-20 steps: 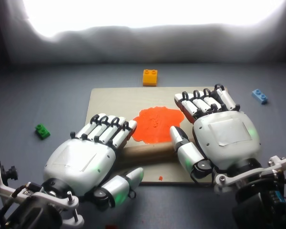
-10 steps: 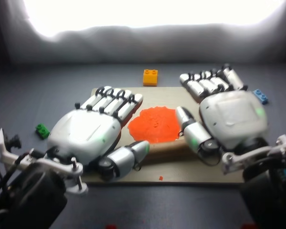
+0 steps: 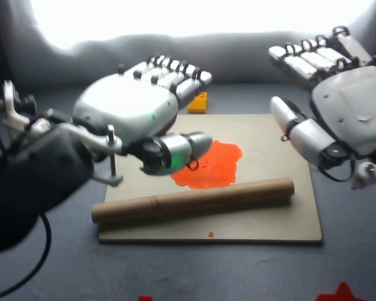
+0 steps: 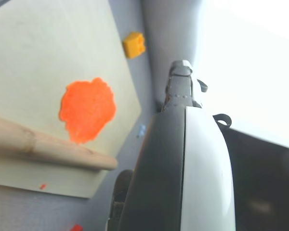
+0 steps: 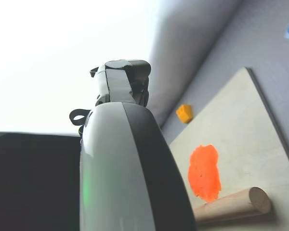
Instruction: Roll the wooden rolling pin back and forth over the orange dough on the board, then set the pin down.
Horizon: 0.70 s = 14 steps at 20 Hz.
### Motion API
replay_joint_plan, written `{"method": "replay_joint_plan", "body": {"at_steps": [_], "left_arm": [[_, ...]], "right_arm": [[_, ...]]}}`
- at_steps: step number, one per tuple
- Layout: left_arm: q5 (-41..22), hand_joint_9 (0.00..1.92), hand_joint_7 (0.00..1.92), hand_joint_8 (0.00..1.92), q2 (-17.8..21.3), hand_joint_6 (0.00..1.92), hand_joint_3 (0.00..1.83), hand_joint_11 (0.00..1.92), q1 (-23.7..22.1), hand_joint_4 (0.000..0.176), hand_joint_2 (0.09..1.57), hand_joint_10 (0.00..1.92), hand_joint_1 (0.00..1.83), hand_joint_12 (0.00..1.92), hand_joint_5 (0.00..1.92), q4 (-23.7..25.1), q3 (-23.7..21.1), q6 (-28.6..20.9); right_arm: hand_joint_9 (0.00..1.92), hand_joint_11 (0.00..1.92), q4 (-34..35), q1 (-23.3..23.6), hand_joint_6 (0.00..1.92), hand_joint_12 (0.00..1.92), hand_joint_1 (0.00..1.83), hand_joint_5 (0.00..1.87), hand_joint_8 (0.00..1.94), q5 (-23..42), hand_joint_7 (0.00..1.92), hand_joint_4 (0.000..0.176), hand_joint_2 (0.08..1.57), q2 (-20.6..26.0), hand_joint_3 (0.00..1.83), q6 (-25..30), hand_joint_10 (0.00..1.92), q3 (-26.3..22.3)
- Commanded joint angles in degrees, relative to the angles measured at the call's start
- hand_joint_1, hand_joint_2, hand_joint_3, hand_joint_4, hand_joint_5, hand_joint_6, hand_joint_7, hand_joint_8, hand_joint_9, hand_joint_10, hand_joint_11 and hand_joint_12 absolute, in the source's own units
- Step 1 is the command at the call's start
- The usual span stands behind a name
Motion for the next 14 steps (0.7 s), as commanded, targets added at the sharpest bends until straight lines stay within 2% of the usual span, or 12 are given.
{"method": "replay_joint_plan", "body": {"at_steps": [1,4,5,6,7,8,9,10,11,12,13,14], "left_arm": [[-1.31,0.33,0.43,0.02,1.15,0.02,0.0,0.0,-1.42,0.0,1.49,0.01,0.0,0.6,0.32,0.26,-0.42,2.18],[1.65,0.47,0.63,0.06,3.63,0.06,0.0,0.0,-4.67,0.0,1.48,0.06,0.0,0.85,0.5,-5.14,-1.98,7.17],[2.57,0.57,0.72,0.09,4.07,0.08,0.0,0.0,-5.28,0.0,1.48,0.11,0.0,1.1,0.57,-6.51,-2.42,8.61],[3.32,0.64,0.79,0.21,4.74,0.12,0.0,0.06,-6.22,0.0,1.49,0.35,0.0,1.3,0.64,-8.88,-3.29,10.8],[3.6,0.62,0.8,0.39,5.17,0.17,0.0,0.13,-7.0,0.0,1.49,0.67,0.0,1.41,0.67,-11.47,-4.11,13.32],[4.5,0.62,0.78,0.81,5.49,0.51,0.0,0.24,-7.84,0.0,1.5,1.09,0.0,1.66,0.7,-13.54,-4.74,15.5],[5.63,0.67,0.82,1.13,5.71,0.95,0.0,0.35,-8.67,0.0,1.52,1.46,0.01,1.87,0.71,-15.36,-5.27,18.15],[6.77,0.71,0.85,1.3,5.78,1.21,0.0,0.43,-9.44,0.0,1.52,1.64,0.04,1.91,0.71,-16.13,-5.7,19.32],[7.07,0.8,0.94,1.39,5.79,1.38,0.0,0.48,-9.96,0.0,1.51,1.71,0.09,1.92,0.76,-16.47,-6.04,19.79],[7.2,0.88,1.03,1.47,5.8,1.5,0.0,0.56,-10.7,0.0,1.52,1.82,0.08,1.92,0.84,-16.51,-6.41,19.97],[7.21,0.92,1.08,1.53,5.79,1.56,0.0,0.64,-11.16,0.0,1.52,1.88,0.06,1.92,0.88,-16.9,-6.56,20.39],[7.21,1.02,1.15,1.67,5.78,1.66,0.01,0.76,-11.75,0.0,1.54,1.91,0.05,1.92,0.99,-18.82,-6.84,22.34]], "right_arm": [[0.43,0.0,-1.99,0.02,0.03,1.14,0.0,0.44,0.02,5.95,0.49,0.0,1.56,1.45,0.08,0.66,0.02,-0.47],[0.6,0.0,-2.1,0.01,0.12,1.42,0.0,0.65,0.08,5.6,0.71,0.0,1.52,5.68,0.02,2.79,0.1,-3.73],[0.71,0.05,-2.53,0.17,0.16,1.48,0.07,0.74,0.11,5.05,0.82,0.0,1.49,6.98,0.01,3.82,0.16,-4.56],[0.71,0.15,-3.28,0.34,0.22,1.57,0.17,0.84,0.16,4.08,0.95,0.0,1.47,8.73,0.01,5.45,0.54,-5.66],[0.64,0.22,-4.45,0.33,0.27,1.66,0.23,0.89,0.21,3.67,1.0,0.0,1.46,9.85,0.0,7.2,0.9,-6.18],[0.65,0.31,-6.14,0.16,0.59,1.83,0.24,0.87,0.4,3.64,1.03,0.0,1.45,10.68,0.0,8.96,1.2,-6.33],[0.7,0.39,-7.03,-0.08,0.94,1.9,0.19,0.86,0.69,3.63,1.05,0.0,1.46,11.21,0.0,10.03,1.45,-6.33],[0.74,0.42,-7.25,-0.36,1.05,1.92,0.14,0.87,0.88,3.51,1.04,0.0,1.47,11.65,0.0,10.42,1.56,-6.33],[0.76,0.38,-7.28,-0.52,1.1,1.92,0.07,0.88,0.98,3.25,1.04,0.0,1.48,11.99,0.0,10.53,1.55,-6.32],[0.85,0.47,-8.66,-0.62,1.23,1.92,0.1,0.92,1.12,1.04,1.09,0.0,1.48,13.09,0.0,11.35,1.6,-6.32],[0.92,0.6,-9.2,-0.66,1.31,1.92,0.1,0.94,1.22,0.13,1.12,0.0,1.48,13.52,0.0,12.09,1.65,-6.32],[1.01,0.84,-9.43,-0.71,1.41,1.92,0.04,0.96,1.37,-0.86,1.16,0.0,1.51,13.91,0.01,12.6,1.76,-6.32]]}}
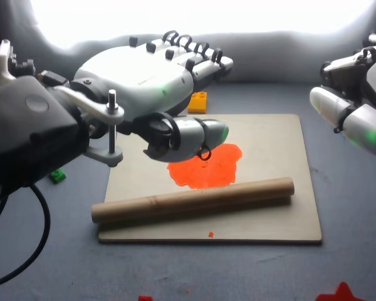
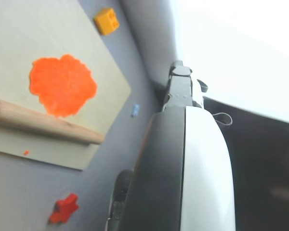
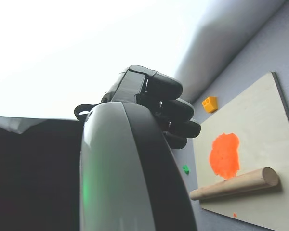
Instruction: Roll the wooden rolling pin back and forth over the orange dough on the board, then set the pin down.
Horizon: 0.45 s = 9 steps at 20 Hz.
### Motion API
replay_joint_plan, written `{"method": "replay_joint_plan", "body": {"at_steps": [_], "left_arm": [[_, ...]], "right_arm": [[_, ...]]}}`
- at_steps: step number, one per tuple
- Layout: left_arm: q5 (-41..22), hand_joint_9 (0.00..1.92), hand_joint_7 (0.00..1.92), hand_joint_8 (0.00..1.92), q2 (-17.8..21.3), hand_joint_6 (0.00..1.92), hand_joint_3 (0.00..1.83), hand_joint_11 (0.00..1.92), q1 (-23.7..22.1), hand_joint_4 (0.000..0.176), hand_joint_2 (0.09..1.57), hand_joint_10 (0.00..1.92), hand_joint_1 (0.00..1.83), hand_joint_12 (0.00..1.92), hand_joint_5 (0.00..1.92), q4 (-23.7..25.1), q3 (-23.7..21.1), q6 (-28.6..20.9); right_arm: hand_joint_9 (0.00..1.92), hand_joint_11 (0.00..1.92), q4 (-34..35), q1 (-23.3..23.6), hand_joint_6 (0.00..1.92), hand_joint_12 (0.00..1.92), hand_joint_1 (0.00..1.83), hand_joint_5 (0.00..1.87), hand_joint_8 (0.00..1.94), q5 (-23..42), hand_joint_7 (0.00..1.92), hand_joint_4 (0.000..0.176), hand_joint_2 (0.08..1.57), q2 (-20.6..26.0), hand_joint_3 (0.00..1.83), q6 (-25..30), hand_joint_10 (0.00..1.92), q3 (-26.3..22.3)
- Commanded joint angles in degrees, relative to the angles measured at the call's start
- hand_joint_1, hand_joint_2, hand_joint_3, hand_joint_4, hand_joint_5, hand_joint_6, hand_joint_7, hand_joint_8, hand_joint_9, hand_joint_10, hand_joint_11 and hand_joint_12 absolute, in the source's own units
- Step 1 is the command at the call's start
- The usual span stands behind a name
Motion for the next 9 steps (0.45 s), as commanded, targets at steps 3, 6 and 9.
{"method": "replay_joint_plan", "body": {"at_steps": [3,6,9], "left_arm": [[-2.66,1.21,1.25,1.91,0.46,1.9,0.08,1.05,-0.98,0.0,1.57,1.92,0.07,1.92,1.16,1.01,-0.58,1.28],[-2.42,1.26,1.26,1.92,0.52,1.92,0.06,1.17,-0.81,0.164,1.57,1.92,0.14,1.92,1.19,1.0,-1.15,1.17],[-2.65,1.24,1.24,1.92,0.52,1.91,0.05,1.15,-0.73,0.176,1.57,1.92,0.17,1.92,1.18,1.0,-1.34,0.96]], "right_arm": [[1.16,1.13,-1.75,-0.52,1.64,1.92,0.03,1.04,1.66,5.92,1.2,0.0,1.57,-0.07,0.03,0.1,1.91,0.09],[1.21,1.2,-1.75,-0.8,1.8,1.92,0.01,1.05,1.79,5.64,1.22,0.0,1.57,-0.09,0.06,-0.36,1.92,0.17],[1.23,1.25,-1.76,-0.87,1.8,1.92,0.04,0.99,1.77,5.64,1.2,0.0,1.57,-0.06,0.08,-0.83,1.92,0.16]]}}
